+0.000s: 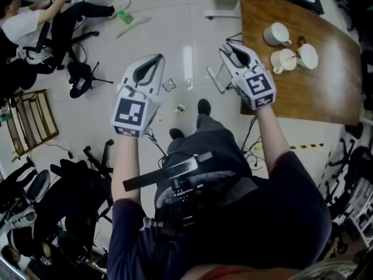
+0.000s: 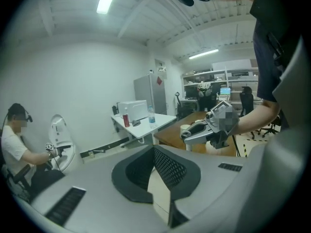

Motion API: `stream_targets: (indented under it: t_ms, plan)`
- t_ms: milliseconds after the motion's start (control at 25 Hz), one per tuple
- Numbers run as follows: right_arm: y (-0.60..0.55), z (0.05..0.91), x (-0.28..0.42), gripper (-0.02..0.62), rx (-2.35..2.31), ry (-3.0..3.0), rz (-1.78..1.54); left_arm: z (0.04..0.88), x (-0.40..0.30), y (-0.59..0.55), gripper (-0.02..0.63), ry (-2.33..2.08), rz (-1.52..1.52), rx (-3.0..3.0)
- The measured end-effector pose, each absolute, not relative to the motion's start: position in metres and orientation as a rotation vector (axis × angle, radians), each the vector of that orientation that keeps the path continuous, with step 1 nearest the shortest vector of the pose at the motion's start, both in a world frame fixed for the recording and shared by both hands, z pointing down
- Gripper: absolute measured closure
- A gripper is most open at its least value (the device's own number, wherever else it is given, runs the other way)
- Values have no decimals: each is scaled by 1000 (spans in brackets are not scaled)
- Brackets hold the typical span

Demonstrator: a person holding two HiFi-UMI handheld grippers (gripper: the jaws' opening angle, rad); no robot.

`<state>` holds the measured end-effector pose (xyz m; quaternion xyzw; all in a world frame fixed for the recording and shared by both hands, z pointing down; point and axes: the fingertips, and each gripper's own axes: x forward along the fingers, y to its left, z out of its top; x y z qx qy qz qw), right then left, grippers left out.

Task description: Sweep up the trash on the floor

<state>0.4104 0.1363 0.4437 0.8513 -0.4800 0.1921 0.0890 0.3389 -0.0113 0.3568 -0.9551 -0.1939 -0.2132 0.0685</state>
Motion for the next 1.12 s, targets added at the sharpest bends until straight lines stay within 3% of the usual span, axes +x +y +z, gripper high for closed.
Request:
stream_targets:
  t_ms: [800,1120]
  plan:
    - [-69,431,396,482,2074,-1992,344,342,270,-122,606,-37,-663,-3035]
    - [-133,464,342,482,1819,-2077,274,355,219,-160,606,90,-686,-3074]
